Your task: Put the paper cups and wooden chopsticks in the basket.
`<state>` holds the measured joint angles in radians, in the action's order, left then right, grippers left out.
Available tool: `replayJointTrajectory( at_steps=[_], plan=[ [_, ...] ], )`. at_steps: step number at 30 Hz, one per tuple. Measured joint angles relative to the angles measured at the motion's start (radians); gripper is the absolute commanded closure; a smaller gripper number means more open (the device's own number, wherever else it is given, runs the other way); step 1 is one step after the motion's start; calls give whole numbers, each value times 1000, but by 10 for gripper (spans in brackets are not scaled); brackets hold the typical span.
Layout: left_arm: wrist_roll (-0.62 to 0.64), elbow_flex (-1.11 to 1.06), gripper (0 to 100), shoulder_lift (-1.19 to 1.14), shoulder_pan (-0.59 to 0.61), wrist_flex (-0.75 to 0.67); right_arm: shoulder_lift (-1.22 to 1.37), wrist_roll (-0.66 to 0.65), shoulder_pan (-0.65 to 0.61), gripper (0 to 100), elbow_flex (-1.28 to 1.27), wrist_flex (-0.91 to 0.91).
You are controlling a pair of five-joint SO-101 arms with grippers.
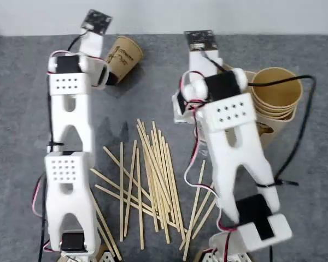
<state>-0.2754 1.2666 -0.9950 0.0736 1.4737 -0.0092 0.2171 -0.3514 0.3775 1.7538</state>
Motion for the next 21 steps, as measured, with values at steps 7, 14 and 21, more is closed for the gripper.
replayJointTrajectory(
  at_steps=[7, 14, 21],
  plan=[
    [-18, 245, 697, -229, -44, -20, -100, 0, 43, 877, -107, 0],
    [-18, 255, 698, -319, -41, -153, -109, -61, 77, 878, -146, 0],
    [-20, 269, 699, -404, -37, -301, -109, -68, 81, 878, -146, 0]
  ],
)
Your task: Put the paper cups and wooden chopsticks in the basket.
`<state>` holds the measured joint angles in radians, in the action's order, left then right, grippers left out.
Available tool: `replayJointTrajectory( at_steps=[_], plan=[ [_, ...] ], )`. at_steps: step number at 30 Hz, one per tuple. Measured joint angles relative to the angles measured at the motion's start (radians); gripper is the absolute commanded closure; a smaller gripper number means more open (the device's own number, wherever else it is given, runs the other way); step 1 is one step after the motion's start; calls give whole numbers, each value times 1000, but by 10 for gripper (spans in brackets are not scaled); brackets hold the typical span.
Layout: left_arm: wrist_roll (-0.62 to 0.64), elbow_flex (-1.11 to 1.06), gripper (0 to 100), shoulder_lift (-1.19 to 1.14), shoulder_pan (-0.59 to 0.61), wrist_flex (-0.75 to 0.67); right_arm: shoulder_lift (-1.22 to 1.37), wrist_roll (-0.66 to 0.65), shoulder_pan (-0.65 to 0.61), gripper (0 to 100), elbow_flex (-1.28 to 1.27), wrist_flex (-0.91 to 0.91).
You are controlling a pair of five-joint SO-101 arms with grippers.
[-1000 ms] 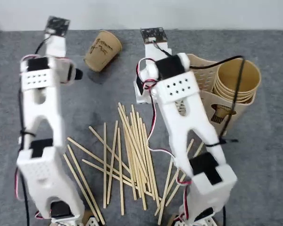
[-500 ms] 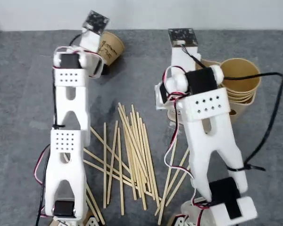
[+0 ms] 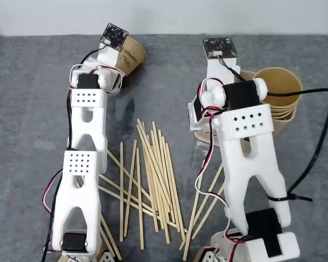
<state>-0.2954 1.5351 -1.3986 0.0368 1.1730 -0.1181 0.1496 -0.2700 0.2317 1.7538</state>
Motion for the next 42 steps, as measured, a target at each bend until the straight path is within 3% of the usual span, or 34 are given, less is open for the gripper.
replayJointTrajectory(
  at_steps=[7, 17, 30, 42],
  plan=[
    [0, 23, 735, -74, 11, -101, 0, 0, 0, 879, 0, 0],
    [-107, 44, 839, -91, 12, -91, 0, 0, 0, 879, 0, 0],
    [-132, 92, 840, -46, 26, 269, 0, 0, 0, 879, 0, 0],
    [-135, 92, 840, -12, 78, 503, 0, -3, 0, 877, 0, 0]
  ],
)
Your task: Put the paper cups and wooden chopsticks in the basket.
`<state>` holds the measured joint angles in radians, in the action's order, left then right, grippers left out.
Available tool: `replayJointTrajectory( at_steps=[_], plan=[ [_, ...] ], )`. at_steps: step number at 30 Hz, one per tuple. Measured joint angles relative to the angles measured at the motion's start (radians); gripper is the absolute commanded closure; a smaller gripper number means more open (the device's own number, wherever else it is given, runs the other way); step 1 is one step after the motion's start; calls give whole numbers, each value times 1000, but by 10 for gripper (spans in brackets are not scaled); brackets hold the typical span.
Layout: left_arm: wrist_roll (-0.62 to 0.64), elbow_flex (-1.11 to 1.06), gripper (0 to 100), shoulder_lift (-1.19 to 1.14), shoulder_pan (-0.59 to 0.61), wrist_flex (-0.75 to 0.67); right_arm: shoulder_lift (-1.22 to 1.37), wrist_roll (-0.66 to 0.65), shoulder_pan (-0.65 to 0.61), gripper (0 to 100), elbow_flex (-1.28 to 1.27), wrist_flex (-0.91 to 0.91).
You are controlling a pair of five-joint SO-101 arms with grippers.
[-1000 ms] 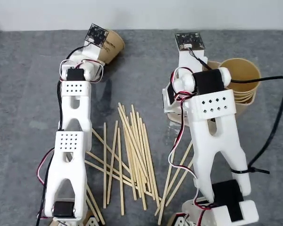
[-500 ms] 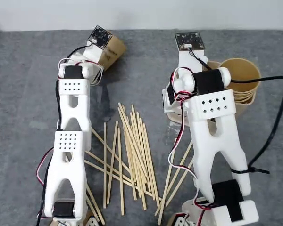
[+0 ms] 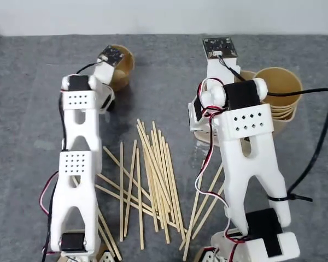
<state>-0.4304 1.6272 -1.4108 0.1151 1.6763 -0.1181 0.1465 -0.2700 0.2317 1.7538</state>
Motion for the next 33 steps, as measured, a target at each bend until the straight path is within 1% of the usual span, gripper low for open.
replayJointTrajectory(
  at_steps=[6, 14, 19, 22, 25, 33],
  plan=[
    [0, 0, 838, 87, 58, 37, 0, 0, 0, 877, 0, 0],
    [15, 0, 830, 255, 61, 58, 0, 0, 0, 878, 0, 0],
    [172, 0, 709, 338, 61, 43, 0, 0, 0, 879, 0, 0],
    [272, 0, 706, 341, 61, -9, 0, 0, -2, 879, 0, 0],
    [341, 0, 706, 338, 43, -63, 0, 0, -2, 879, 0, 0],
    [468, 0, 706, 180, 9, -262, 0, 0, -2, 880, 0, 0]
  ],
)
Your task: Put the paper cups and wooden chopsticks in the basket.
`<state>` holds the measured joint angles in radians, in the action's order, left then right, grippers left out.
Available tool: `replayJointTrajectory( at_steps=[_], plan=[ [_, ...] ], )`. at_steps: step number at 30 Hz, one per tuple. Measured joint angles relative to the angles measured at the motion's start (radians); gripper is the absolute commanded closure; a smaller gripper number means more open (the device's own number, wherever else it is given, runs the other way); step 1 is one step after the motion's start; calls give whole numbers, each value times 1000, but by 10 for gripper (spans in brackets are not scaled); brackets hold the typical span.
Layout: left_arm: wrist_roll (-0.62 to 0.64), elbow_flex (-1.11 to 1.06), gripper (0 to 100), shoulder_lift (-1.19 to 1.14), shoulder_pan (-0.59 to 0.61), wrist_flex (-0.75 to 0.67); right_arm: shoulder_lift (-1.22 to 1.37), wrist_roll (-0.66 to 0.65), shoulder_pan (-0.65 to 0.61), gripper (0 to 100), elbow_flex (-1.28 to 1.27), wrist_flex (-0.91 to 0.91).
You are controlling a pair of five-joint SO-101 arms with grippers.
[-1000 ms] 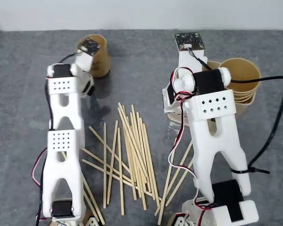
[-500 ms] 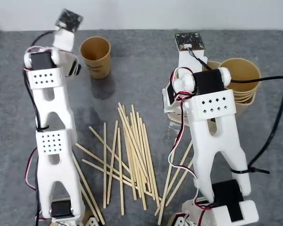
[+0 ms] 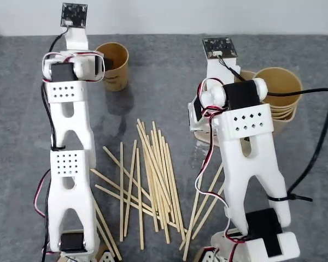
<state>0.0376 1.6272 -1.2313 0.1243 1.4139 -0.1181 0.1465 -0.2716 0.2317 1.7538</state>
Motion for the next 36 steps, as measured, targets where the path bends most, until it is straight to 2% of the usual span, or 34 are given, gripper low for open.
replayJointTrajectory(
  at_steps=[3, 7, 17, 20, 27, 30, 33, 36],
  plan=[
    [15, 0, 707, -68, -2, -64, 0, 0, 0, 880, 0, 0],
    [20, 0, 762, -127, -2, -107, 0, 0, 0, 880, 0, 0],
    [-86, 0, 985, -167, -2, -112, -69, 0, 0, 881, 0, 0],
    [-87, 0, 987, -160, -8, -100, -164, 0, 0, 881, 0, 0],
    [-95, -2, 987, -23, -9, 87, -443, 0, 12, 882, 0, 0],
    [-97, -2, 987, 72, -26, 176, -542, 0, 78, 904, -34, 0],
    [-97, -2, 987, 173, -41, 252, -608, 0, 169, 996, -100, 0],
    [-97, -2, 988, 278, -63, 307, -666, -44, 249, 980, -173, 0]
  ],
)
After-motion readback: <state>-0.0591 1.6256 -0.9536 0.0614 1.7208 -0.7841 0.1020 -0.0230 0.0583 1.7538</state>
